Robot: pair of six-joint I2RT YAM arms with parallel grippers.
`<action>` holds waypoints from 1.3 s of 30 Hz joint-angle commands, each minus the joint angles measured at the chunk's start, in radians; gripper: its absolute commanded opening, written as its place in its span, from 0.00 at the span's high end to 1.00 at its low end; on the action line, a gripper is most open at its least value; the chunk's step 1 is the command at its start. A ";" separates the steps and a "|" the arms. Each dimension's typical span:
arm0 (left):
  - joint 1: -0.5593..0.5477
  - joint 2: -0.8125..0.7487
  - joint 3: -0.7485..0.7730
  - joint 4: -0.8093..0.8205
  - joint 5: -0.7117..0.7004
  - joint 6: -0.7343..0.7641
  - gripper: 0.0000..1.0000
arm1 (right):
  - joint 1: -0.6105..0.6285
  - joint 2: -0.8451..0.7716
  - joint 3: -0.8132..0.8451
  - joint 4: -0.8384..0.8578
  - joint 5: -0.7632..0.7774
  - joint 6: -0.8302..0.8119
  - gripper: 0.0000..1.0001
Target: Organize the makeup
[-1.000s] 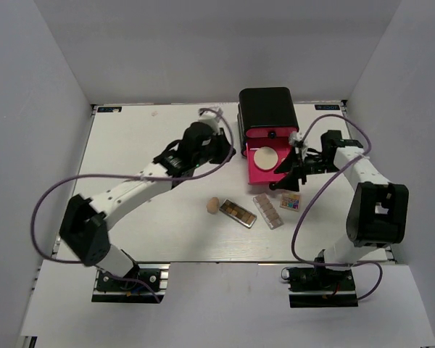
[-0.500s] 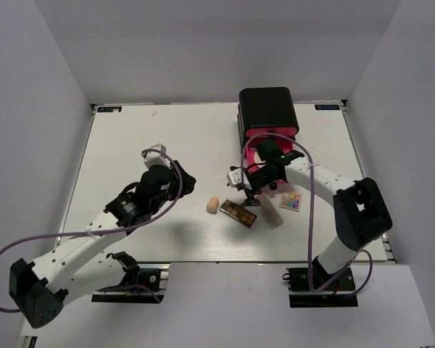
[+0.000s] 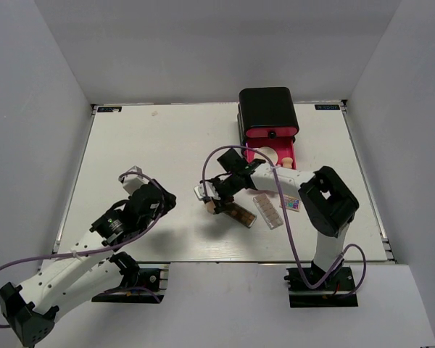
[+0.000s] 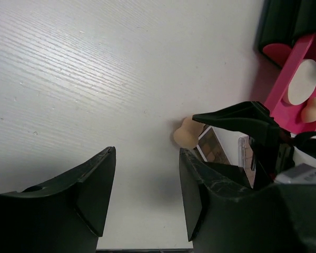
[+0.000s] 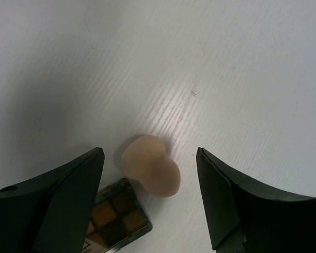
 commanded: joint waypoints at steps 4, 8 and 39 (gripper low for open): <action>0.002 -0.029 -0.019 -0.042 -0.030 -0.052 0.39 | 0.024 0.069 0.075 0.047 0.117 0.057 0.31; 0.002 -0.046 -0.030 -0.045 -0.032 -0.059 0.38 | 0.030 0.075 0.063 0.031 0.150 0.024 0.37; 0.002 0.076 -0.035 0.193 0.054 0.042 0.38 | -0.311 -0.467 -0.146 0.085 0.376 0.698 1.00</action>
